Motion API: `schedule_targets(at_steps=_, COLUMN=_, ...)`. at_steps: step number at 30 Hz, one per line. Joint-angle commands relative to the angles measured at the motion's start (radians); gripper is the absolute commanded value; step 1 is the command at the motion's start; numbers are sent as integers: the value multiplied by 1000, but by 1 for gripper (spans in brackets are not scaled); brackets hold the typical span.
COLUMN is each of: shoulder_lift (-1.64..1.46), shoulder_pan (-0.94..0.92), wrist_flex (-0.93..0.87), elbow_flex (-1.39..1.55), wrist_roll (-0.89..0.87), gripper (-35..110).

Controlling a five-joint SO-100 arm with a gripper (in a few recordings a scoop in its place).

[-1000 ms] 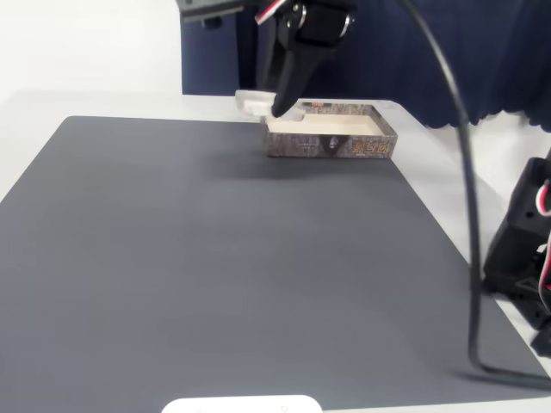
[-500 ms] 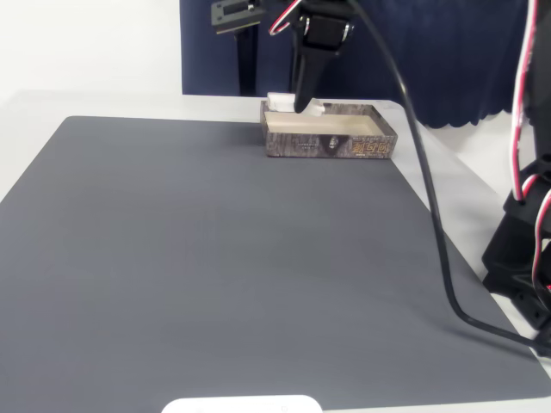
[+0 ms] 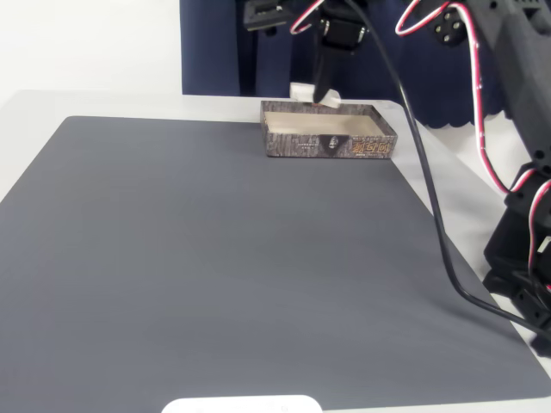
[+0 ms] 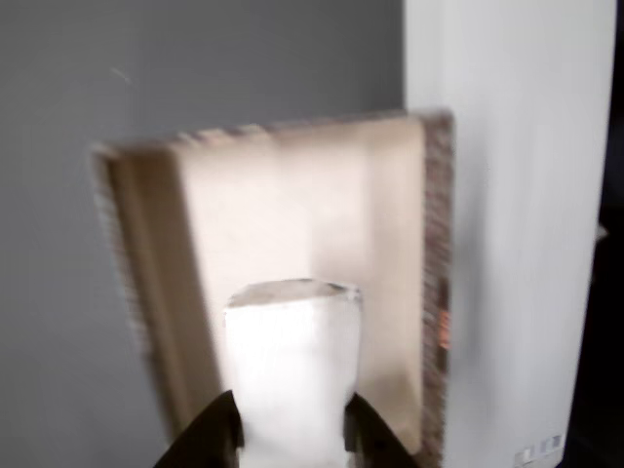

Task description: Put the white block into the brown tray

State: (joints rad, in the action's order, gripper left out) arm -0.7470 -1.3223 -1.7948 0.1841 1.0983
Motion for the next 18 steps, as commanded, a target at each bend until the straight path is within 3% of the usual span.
schedule_targets(at_steps=1, shoulder_lift=20, shoulder_pan=-38, wrist_flex=-31, elbow_flex=-100, wrist_roll=34, gripper=0)
schedule_targets(at_steps=18, shoulder_lift=241, shoulder_pan=-35, wrist_flex=-35, elbow_flex=-304, wrist_roll=196, gripper=0)
